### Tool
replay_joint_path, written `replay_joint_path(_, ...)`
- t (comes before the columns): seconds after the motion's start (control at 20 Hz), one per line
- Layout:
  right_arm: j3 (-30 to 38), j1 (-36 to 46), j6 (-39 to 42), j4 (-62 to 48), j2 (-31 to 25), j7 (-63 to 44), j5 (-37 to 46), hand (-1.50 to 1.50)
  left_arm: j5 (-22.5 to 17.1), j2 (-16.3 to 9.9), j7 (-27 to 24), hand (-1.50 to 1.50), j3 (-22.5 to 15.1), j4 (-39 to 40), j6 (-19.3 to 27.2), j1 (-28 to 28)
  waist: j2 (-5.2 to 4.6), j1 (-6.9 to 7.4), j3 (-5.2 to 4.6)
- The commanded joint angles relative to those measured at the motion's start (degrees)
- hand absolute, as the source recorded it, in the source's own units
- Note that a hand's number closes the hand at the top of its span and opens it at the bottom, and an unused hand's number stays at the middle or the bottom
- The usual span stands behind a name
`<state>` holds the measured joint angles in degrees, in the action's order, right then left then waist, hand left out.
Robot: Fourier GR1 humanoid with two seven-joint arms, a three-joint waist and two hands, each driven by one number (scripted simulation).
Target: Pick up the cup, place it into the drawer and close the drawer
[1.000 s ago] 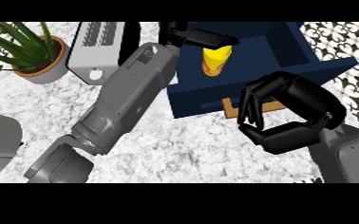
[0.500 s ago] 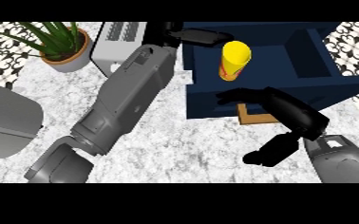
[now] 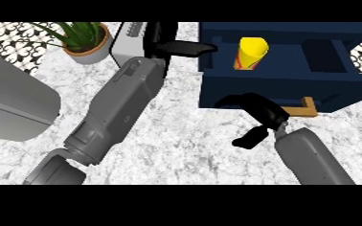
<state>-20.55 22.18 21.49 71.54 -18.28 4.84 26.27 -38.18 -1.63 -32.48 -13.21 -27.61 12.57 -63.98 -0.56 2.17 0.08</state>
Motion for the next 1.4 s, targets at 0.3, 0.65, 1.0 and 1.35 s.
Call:
replay_joint_path(0.3,8.10,15.39,-8.85,-30.94,0.94,16.03,2.55,1.50,-0.19,-5.03,1.00,-1.50,-0.68,-7.65,-5.78,9.79,-0.40,4.39,0.16)
replay_joint_path(0.65,16.49,26.63,-12.94,-41.88,-2.13,19.08,-0.14,1.50,-0.99,-7.33,3.08,-1.50,-0.28,-10.63,-7.82,11.66,-1.43,6.03,0.24)
replay_joint_path(1.0,20.67,32.38,-12.03,-44.13,-5.62,16.01,-3.01,1.50,-0.65,-8.70,3.30,-1.50,-1.39,-12.76,-10.51,14.85,-1.89,8.37,0.16)
replay_joint_path(1.35,21.89,32.52,-9.11,-42.53,-7.75,15.82,-5.25,1.50,-1.18,-9.90,5.13,-1.50,-1.52,-14.21,-12.36,15.19,-2.06,9.63,0.14)
